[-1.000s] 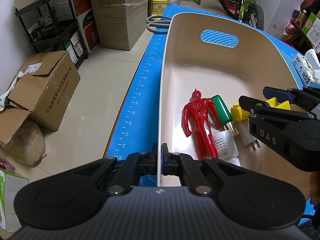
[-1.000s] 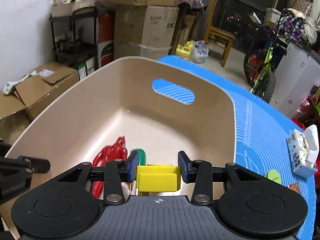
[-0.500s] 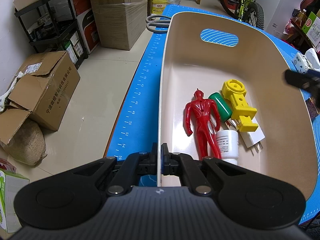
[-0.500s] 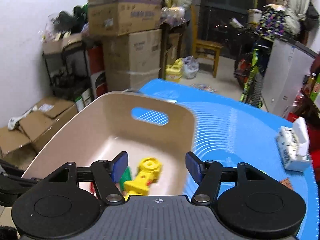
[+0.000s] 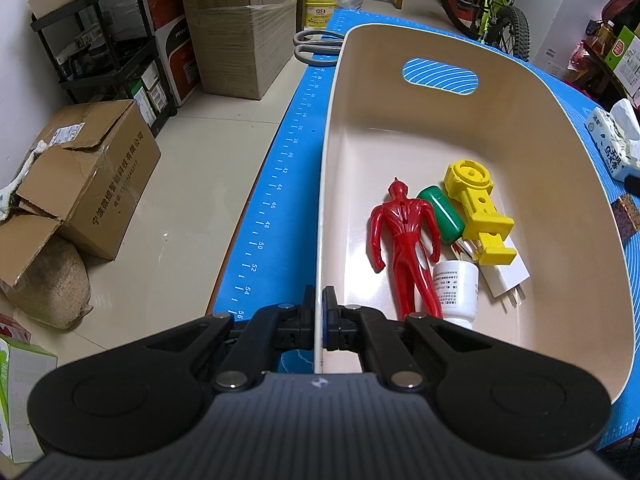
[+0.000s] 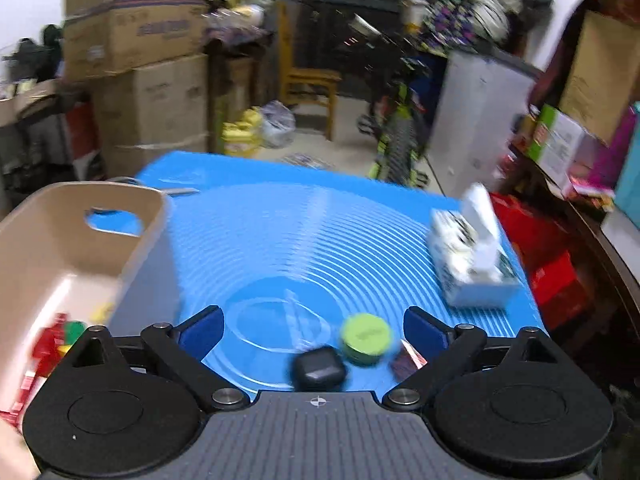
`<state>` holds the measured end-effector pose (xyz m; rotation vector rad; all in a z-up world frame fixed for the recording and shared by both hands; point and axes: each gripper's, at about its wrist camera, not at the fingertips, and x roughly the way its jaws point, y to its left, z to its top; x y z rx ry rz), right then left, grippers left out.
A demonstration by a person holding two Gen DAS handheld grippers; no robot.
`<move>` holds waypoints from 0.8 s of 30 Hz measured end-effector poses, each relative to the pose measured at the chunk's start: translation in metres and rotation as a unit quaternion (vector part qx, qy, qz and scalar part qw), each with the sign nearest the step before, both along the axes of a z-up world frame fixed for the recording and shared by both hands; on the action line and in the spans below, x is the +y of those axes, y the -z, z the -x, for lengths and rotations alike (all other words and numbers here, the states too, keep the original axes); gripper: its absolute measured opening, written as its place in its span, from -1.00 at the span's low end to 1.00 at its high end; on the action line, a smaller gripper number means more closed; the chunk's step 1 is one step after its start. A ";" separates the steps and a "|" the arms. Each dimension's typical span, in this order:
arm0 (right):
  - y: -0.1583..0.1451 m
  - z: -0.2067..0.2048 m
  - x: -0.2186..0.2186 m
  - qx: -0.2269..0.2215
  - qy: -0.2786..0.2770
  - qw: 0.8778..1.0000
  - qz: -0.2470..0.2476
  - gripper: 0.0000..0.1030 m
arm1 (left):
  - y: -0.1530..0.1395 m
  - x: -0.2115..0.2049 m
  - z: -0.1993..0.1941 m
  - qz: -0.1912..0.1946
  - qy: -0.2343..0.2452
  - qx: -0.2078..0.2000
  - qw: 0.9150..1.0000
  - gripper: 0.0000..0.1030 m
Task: Organize rigid objects
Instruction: 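Move the right tool to the red patterned box and grasp it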
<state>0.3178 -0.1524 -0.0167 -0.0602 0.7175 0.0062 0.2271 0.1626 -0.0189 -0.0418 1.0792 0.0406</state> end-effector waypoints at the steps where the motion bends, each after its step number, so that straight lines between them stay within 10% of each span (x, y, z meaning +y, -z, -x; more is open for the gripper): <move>1: 0.005 -0.002 -0.008 0.005 0.008 1.000 -0.001 0.87 | 0.000 0.000 -0.001 0.000 0.000 0.000 1.000 -0.92; 24: 0.080 -0.031 -0.082 0.047 0.068 0.996 0.045 0.89 | -0.001 0.004 -0.002 0.001 -0.002 0.001 1.000 -0.91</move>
